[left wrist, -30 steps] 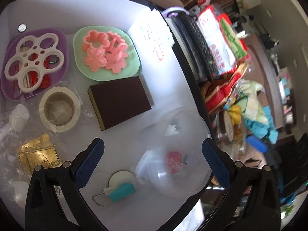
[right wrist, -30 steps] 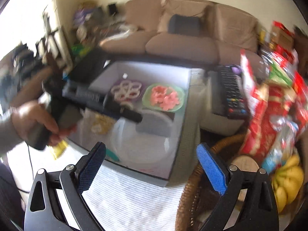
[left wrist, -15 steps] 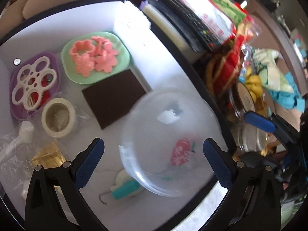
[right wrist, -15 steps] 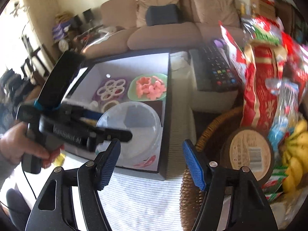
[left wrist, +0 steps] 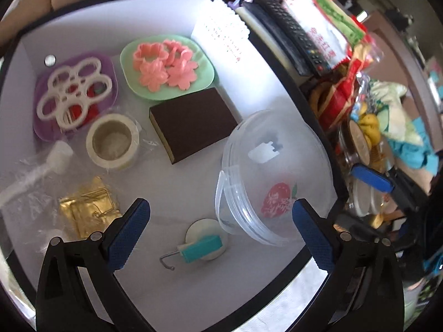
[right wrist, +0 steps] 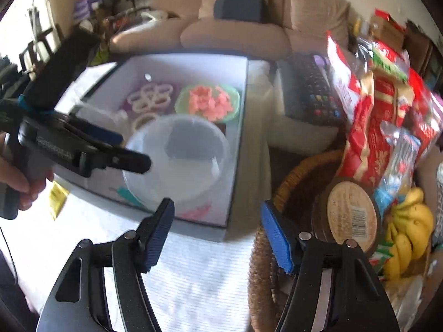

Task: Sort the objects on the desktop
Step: 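Lower the clear cup into the black box and open the right gripper, then withdraw the right gripper from the black box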

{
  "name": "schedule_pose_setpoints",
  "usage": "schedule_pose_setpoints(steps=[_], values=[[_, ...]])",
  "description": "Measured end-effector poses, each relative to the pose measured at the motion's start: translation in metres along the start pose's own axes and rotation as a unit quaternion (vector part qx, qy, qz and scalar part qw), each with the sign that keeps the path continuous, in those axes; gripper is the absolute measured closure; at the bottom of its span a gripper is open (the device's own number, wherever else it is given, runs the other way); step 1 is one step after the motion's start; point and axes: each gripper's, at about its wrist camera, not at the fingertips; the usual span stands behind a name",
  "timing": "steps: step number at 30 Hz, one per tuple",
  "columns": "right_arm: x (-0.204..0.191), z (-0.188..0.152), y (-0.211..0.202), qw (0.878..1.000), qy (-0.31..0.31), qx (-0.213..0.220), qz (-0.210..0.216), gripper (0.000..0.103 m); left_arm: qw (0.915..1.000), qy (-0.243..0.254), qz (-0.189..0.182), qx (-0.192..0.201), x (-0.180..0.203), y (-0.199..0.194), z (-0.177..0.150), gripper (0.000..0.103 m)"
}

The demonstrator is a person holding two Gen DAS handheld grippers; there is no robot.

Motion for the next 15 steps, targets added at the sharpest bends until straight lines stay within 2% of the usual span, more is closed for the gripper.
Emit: schedule_pose_setpoints(steps=[4,5,10,15], values=[[0.001,0.014,0.008,1.000,0.001,-0.020,0.004,0.038,1.0000,0.006,0.006,0.005,0.002,0.003,0.008,0.000],[0.000,0.017,0.012,1.000,-0.001,-0.026,-0.005,0.037,0.9999,0.009,0.010,0.005,0.005,0.004,0.011,0.000],[0.008,0.025,0.019,1.000,0.003,-0.021,0.008,0.033,0.9991,0.021,0.033,0.019,0.017,0.006,0.026,0.000],[0.009,0.032,0.022,1.000,0.013,-0.026,0.004,0.030,0.9987,-0.002,0.050,0.008,0.020,0.002,0.031,0.001]])
Point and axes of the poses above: each gripper's, at about its wrist camera, not at the fingertips, and y roughly the way its jaws point, x to its right, z to its top, and after that the axes turned 15 degrees about -x, right-handed
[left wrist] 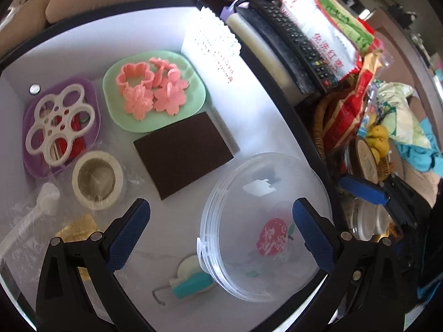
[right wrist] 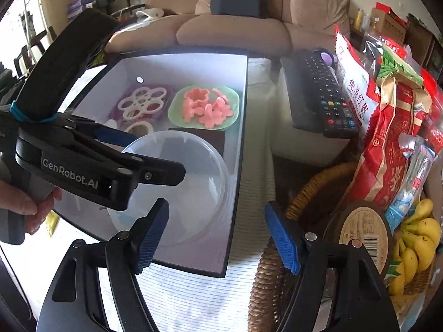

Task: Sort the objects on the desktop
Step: 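Withdraw the right gripper from the black box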

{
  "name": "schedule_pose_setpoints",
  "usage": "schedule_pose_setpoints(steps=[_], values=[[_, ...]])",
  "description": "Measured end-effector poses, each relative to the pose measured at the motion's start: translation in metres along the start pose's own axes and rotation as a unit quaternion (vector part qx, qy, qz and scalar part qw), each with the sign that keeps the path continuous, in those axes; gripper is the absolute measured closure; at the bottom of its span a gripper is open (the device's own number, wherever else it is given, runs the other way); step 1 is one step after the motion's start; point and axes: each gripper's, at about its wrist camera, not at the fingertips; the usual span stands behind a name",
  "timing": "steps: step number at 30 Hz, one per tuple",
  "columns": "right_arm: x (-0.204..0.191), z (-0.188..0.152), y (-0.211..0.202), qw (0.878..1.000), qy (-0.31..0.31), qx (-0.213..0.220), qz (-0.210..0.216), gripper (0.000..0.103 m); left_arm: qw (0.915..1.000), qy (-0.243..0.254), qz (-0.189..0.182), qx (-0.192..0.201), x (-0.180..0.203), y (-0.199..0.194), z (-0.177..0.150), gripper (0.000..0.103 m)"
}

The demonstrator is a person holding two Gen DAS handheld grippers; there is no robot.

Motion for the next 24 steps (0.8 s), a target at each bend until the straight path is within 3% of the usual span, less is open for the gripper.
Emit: schedule_pose_setpoints(steps=[2,5,9,13,17,21,24], values=[[0.003,-0.003,-0.006,1.000,0.016,-0.001,0.018,0.031,0.9998,0.007,0.000,0.019,-0.002,-0.012,-0.014,0.002],[0.014,-0.015,-0.028,0.996,0.053,0.036,0.058,0.030,0.9976,0.002,-0.018,0.066,-0.015,-0.040,-0.046,0.001],[0.018,-0.032,-0.054,0.992,0.075,0.063,0.075,0.029,0.9933,-0.012,-0.045,0.106,-0.035,-0.070,-0.097,0.001],[-0.003,-0.054,-0.066,0.990,0.061,0.082,0.097,0.023,0.9901,-0.011,-0.028,0.138,-0.044,-0.087,-0.150,0.000],[-0.033,-0.071,-0.058,0.992,0.053,0.070,0.087,0.021,0.9893,-0.022,0.001,0.144,-0.044,-0.087,-0.189,0.000],[-0.056,-0.090,-0.045,0.993,0.060,0.069,0.072,0.016,0.9909,-0.039,0.005,0.129,-0.041,-0.073,-0.224,0.000],[-0.066,-0.103,-0.036,0.992,0.074,0.056,0.088,0.000,0.9909,-0.047,0.017,0.125,-0.038,-0.066,-0.247,0.000]])
Point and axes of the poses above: each gripper's, at about its wrist camera, not at the fingertips, and y roughly the way its jaws point, x to its right, z to its top, and after that the axes turned 15 degrees about -x, right-handed
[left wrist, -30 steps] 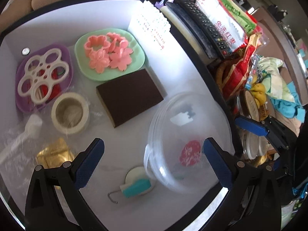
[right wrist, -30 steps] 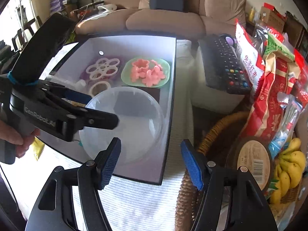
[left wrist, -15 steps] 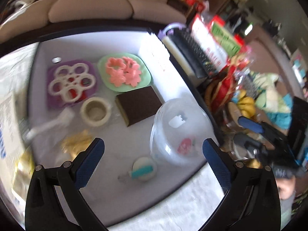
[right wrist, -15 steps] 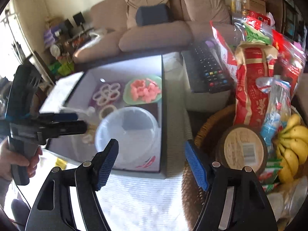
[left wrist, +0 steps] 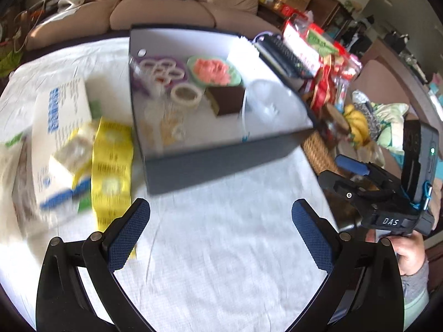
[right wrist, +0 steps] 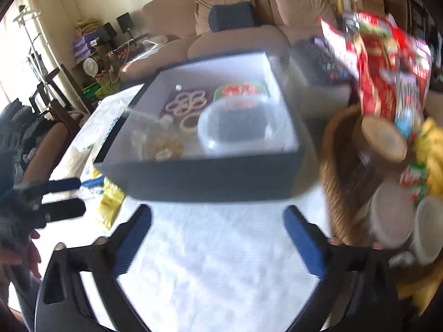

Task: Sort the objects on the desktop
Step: 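Withdraw the right gripper from the black box, then move the right gripper to the yellow sachet strip beside the medicine box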

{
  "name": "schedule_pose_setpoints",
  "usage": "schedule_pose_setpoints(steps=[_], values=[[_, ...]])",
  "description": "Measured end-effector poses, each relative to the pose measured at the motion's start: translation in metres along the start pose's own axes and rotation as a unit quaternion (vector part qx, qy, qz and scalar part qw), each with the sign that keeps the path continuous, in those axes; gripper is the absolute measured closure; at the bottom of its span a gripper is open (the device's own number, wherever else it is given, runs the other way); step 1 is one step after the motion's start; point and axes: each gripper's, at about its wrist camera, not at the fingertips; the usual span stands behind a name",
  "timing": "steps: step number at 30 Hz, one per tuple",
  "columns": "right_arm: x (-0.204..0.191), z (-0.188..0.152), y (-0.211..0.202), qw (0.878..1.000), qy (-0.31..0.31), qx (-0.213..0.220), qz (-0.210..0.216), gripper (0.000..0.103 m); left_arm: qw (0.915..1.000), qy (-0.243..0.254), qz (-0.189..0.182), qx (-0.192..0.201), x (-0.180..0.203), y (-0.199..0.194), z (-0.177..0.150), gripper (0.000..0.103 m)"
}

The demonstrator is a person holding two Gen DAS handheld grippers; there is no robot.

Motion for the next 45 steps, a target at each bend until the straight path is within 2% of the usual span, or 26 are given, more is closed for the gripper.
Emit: schedule_pose_setpoints(steps=[6,14,20,23,26,29,34,37,42,45], values=[[-0.031,-0.023,0.008,0.999,-0.010,-0.011,-0.043,0.000,0.9993,-0.015,0.034,0.003,0.008,0.001,-0.041,0.000],[-0.061,-0.049,-0.007,0.999,-0.022,0.002,-0.044,0.000,0.9989,-0.019,0.042,0.002,0.015,-0.014,-0.084,0.000],[-0.079,-0.068,-0.014,0.999,-0.023,0.004,-0.032,0.000,0.9986,-0.031,0.033,0.028,-0.006,-0.034,-0.119,0.000],[-0.094,-0.079,-0.009,0.999,-0.035,0.000,-0.021,0.000,0.9973,-0.052,0.018,0.048,-0.035,-0.041,-0.137,0.000],[-0.113,-0.087,0.002,0.999,-0.050,-0.004,-0.008,0.000,0.9926,-0.100,0.002,0.069,-0.082,-0.048,-0.155,0.000],[-0.136,-0.091,0.016,0.998,-0.065,-0.010,0.012,0.000,0.9825,-0.161,-0.004,0.094,-0.137,-0.059,-0.169,0.000],[-0.174,-0.087,0.043,0.996,-0.077,-0.013,0.052,0.000,0.9599,-0.248,-0.006,0.130,-0.226,-0.079,-0.182,0.000],[-0.194,-0.079,0.062,0.994,-0.079,-0.013,0.077,0.000,0.9539,-0.264,-0.008,0.142,-0.259,-0.083,-0.180,0.000],[-0.213,-0.066,0.093,0.991,-0.049,-0.023,0.122,0.000,0.9548,-0.254,-0.003,0.154,-0.288,-0.084,-0.161,0.000],[-0.219,-0.054,0.110,0.989,-0.025,-0.030,0.142,0.000,0.9550,-0.251,0.013,0.157,-0.305,-0.082,-0.145,0.000]])
Point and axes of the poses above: each gripper's, at about its wrist camera, not at the fingertips, and y roughly the way its jaws point, x to its right, z to its top, and after that the axes turned 15 degrees about -x, right-handed
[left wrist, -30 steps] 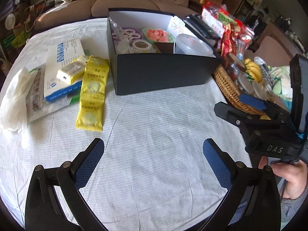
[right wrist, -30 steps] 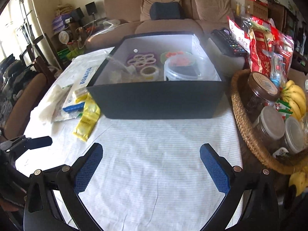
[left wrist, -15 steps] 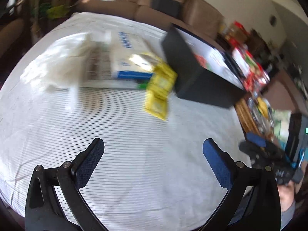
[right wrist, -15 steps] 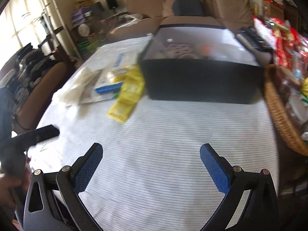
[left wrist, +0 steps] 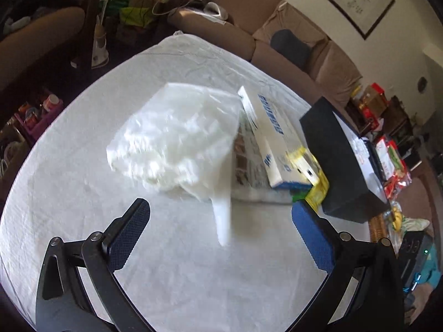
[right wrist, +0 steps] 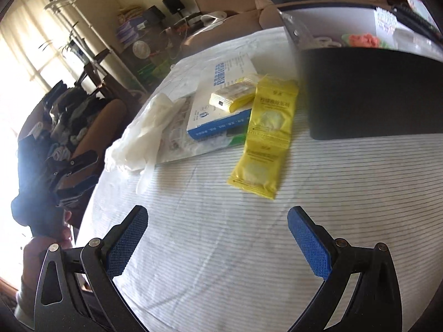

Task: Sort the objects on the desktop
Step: 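Move the right gripper to the yellow sachet strip beside the medicine box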

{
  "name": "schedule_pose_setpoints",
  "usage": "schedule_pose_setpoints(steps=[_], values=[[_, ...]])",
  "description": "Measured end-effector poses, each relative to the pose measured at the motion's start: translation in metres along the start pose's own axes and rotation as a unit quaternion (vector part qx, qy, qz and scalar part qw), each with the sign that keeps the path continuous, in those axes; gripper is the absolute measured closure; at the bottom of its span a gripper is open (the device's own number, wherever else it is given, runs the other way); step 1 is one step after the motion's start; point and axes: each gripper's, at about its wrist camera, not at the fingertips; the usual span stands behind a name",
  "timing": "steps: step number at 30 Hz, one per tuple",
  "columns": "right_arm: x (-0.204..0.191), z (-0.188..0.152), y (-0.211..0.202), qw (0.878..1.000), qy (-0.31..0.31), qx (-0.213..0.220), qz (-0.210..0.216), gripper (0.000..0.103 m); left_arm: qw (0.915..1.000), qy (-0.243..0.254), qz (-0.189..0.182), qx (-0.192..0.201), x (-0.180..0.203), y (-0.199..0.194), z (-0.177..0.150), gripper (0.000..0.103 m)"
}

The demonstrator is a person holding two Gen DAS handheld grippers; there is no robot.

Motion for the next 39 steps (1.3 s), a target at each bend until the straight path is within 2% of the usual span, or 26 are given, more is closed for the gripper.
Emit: schedule_pose_setpoints(steps=[3,6,8,12,15,18,20,23,24,25,27,28,29,30,32,34,36,38,39], values=[[0.001,0.012,0.008,1.000,0.009,0.007,-0.001,0.000,0.9999,-0.002,0.016,0.003,-0.011,0.008,0.017,0.000],[0.008,0.029,0.014,0.999,0.030,0.019,-0.014,0.000,0.9987,-0.038,-0.034,-0.006,-0.023,0.015,0.029,0.000],[0.014,0.038,0.016,0.998,0.047,0.029,-0.009,0.000,0.9978,-0.040,-0.051,-0.012,-0.019,0.017,0.034,0.000],[0.025,0.048,0.017,0.995,0.081,0.058,0.026,0.000,0.9983,0.005,-0.057,-0.009,0.008,0.017,0.045,0.000],[0.031,0.049,0.018,0.992,0.098,0.076,0.024,0.000,0.9961,0.044,-0.073,-0.024,0.034,0.023,0.054,0.000],[0.031,0.048,0.019,0.992,0.101,0.073,0.012,0.000,0.9951,0.067,-0.069,-0.024,0.054,0.024,0.052,0.000],[0.024,0.041,0.006,0.993,0.084,0.085,0.017,0.004,0.9941,0.074,-0.075,-0.025,0.060,0.022,0.049,0.000],[0.010,0.030,-0.040,0.990,0.046,0.121,0.059,0.006,0.9938,0.065,-0.087,-0.025,0.059,0.019,0.049,0.000],[0.008,0.033,-0.054,0.989,0.035,0.132,0.059,0.007,0.9937,0.060,-0.092,-0.021,0.056,0.016,0.050,0.000],[0.009,0.041,-0.076,0.987,0.024,0.151,0.049,0.011,0.9935,0.056,-0.097,-0.015,0.054,0.013,0.050,0.000],[0.021,0.073,-0.105,0.985,0.028,0.164,0.039,0.024,0.9935,0.051,-0.102,-0.003,0.051,0.006,0.050,0.000],[0.032,0.095,-0.116,0.985,0.035,0.164,0.032,0.038,0.9933,0.050,-0.104,0.002,0.050,0.003,0.050,0.000],[0.044,0.120,-0.120,0.987,0.042,0.153,0.015,0.044,0.9929,0.048,-0.109,0.006,0.049,0.002,0.049,0.000],[0.053,0.141,-0.121,0.989,0.050,0.142,-0.002,0.046,0.9924,0.047,-0.114,0.007,0.049,0.002,0.050,0.000],[0.082,0.195,-0.105,0.994,0.079,0.080,-0.010,0.053,0.9911,0.046,-0.125,0.007,0.051,0.003,0.050,0.000],[0.097,0.228,-0.088,0.994,0.095,0.040,-0.029,0.053,0.9904,0.048,-0.129,0.006,0.056,0.005,0.050,0.000],[0.101,0.254,-0.068,0.993,0.088,0.010,-0.074,0.053,0.9898,0.059,-0.130,0.000,0.066,0.010,0.051,0.000],[0.103,0.271,-0.039,0.993,0.075,-0.039,-0.080,0.053,0.9897,0.069,-0.125,-0.003,0.077,0.015,0.051,0.000],[0.105,0.269,-0.028,0.993,0.079,-0.053,-0.074,0.053,0.9895,0.073,-0.124,-0.006,0.082,0.018,0.051,0.000]])
Point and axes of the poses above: each gripper's, at about its wrist camera, not at the fingertips, and y roughly the way its jaws point, x to its right, z to its top, and after that the axes turned 15 degrees about -x, right-handed
